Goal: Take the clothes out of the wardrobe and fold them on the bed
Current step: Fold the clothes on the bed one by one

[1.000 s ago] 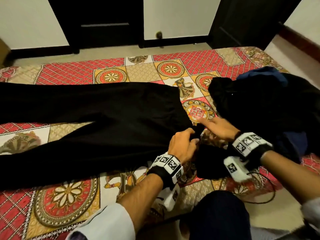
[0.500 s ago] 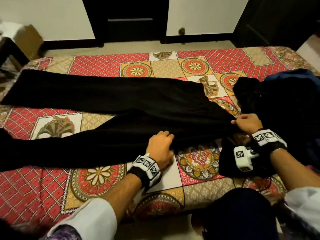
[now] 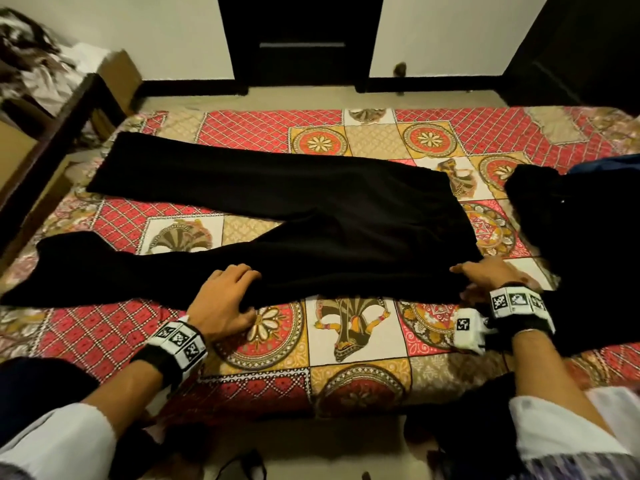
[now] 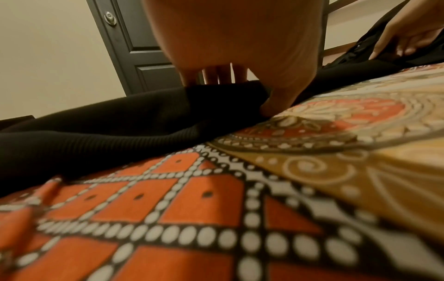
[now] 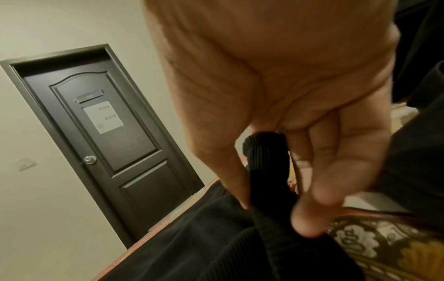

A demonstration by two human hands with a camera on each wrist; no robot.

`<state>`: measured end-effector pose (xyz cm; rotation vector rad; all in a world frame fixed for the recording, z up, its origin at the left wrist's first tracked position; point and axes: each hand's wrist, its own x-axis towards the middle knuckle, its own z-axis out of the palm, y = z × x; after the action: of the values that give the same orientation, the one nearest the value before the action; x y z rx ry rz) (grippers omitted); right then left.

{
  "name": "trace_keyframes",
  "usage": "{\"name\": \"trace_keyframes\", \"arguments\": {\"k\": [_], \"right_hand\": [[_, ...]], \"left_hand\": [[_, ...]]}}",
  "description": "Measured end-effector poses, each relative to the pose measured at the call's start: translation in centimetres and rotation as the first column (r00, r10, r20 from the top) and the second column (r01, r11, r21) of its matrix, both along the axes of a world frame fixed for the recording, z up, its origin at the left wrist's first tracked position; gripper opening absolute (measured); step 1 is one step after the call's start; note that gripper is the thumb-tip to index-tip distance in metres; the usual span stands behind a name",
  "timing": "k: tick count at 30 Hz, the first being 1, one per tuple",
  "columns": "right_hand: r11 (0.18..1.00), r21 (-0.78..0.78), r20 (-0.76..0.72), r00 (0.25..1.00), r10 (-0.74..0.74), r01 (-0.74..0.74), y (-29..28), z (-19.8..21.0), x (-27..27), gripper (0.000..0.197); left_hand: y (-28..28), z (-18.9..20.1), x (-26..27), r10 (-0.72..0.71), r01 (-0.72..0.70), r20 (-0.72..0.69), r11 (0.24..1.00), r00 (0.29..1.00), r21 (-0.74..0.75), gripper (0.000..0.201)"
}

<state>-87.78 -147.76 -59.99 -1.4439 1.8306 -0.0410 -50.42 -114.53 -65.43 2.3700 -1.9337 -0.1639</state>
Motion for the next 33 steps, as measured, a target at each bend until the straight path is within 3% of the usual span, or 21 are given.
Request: {"name": "trace_keyframes", "arguments": {"k": [2, 3, 5, 7, 9, 11, 15, 18, 26, 30, 33], "right_hand": [[0.992, -0.079, 0.218, 0.973, -0.080, 0.099, 0.0, 0.4, 0.3, 0.031], [0.974, -0.084, 0.408, 0.899, -0.158, 0.209, -0.1, 1.0, 0.4, 0.025], [0.896, -0.014, 0.714, 0.631, -0.302, 0.445, -0.7, 2.4, 0.2, 0.013], [0.819, 0.110, 0.856, 0.364, -0.366, 0.563, -1.2, 3.0, -0.4, 0.009], [0.796, 0.176, 0.896, 0.240, -0.373, 0.579, -1.5, 2.9, -0.8, 0.007], [0.813, 0.192, 0.890, 0.252, -0.381, 0.550, -1.4, 2.6, -0.7, 0.005], [0.834, 0.190, 0.824, 0.377, -0.422, 0.518, -1.5, 2.0, -0.3, 0.007], [0.849, 0.172, 0.774, 0.465, -0.431, 0.501, -2.0, 1.3, -0.3, 0.011], [0.885, 0.122, 0.720, 0.573, -0.391, 0.449, -2.3, 0.7, -0.2, 0.013], [0.893, 0.108, 0.701, 0.604, -0.380, 0.436, -2.5, 0.4, -0.3, 0.011], [0.891, 0.092, 0.685, 0.621, -0.380, 0.444, -2.8, 0.0, -0.4, 0.013]], "left_hand": [[0.7, 0.3, 0.0, -0.011, 0.016, 0.052, 0.995, 0.999, -0.099, 0.047], [0.9, 0.3, -0.1, -0.030, 0.041, 0.081, 0.989, 0.996, -0.140, 0.037], [0.9, -0.1, -0.2, -0.093, 0.110, 0.110, 0.980, 0.990, -0.167, 0.025], [0.7, -0.7, -0.3, -0.113, 0.126, 0.086, 0.978, 0.990, -0.169, 0.026], [0.5, -1.1, -0.3, -0.073, 0.082, 0.056, 0.982, 0.996, -0.173, 0.025], [0.2, -1.4, -0.1, -0.041, 0.047, 0.045, 0.986, 0.998, -0.159, 0.017], [-0.5, -1.8, 0.5, 0.038, -0.039, -0.011, 0.995, 0.999, -0.094, 0.038], [-0.6, -1.9, 0.9, 0.031, -0.033, -0.027, 0.995, 0.999, -0.093, 0.036], [-0.8, -2.0, 1.4, -0.008, 0.008, 0.002, 0.989, 1.000, -0.144, 0.009], [-0.9, -1.6, 1.7, -0.005, -0.006, -0.077, 0.989, 0.997, -0.146, 0.019], [-0.7, -1.7, 2.4, -0.063, 0.059, -0.057, 0.996, 0.996, -0.062, 0.023]]}}
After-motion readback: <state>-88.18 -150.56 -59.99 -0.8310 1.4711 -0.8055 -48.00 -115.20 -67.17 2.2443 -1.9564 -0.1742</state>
